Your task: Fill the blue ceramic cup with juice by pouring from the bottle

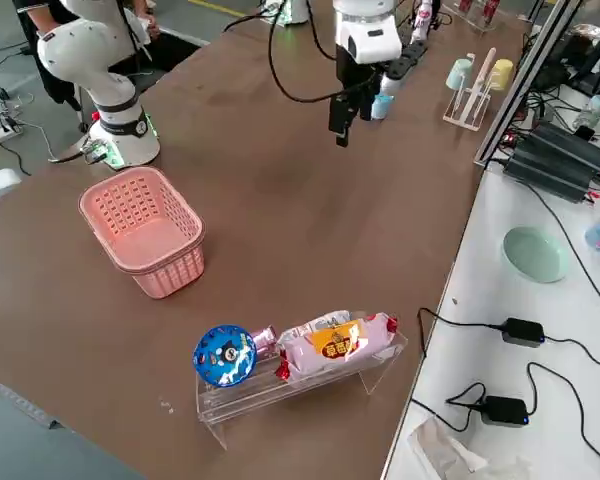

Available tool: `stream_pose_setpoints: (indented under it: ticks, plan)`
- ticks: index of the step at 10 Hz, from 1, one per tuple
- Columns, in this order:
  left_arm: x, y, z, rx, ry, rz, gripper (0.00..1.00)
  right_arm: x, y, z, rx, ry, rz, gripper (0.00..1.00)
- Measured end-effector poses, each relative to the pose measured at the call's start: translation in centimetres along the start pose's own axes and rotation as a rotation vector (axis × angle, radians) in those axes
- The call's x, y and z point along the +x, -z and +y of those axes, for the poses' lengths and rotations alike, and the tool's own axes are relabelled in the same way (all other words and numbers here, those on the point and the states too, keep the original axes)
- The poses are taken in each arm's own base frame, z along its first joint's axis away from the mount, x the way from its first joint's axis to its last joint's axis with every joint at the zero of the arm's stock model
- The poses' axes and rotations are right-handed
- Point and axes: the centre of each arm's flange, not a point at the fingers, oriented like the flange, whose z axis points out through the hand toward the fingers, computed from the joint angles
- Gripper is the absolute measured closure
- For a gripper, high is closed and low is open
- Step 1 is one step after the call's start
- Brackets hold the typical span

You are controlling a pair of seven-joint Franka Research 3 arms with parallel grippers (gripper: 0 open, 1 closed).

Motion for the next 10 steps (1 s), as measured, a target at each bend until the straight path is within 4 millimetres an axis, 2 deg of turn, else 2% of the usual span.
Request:
stream_pose_setpoints:
  ticks: [2, 5, 7, 10]
  plan:
    - [0.1, 0.1, -0.1, 0.000, -0.004, 0.000, 0.00, -2.6, 2.2, -0.4, -0.016, -0.004, -0.017, 0.00]
    - [0.3, 0.6, 0.0, -0.018, -0.006, -0.017, 0.00, -6.1, 2.6, -1.0, -0.028, 0.001, -0.066, 0.00]
    - [1.4, 2.3, 0.1, -0.030, -0.020, -0.048, 0.00, -7.0, 2.3, -1.8, -0.029, 0.016, -0.081, 0.00]
    - [2.2, 3.5, -0.1, -0.021, -0.034, -0.064, 0.00, -7.3, 2.4, -2.5, -0.030, 0.026, -0.085, 0.00]
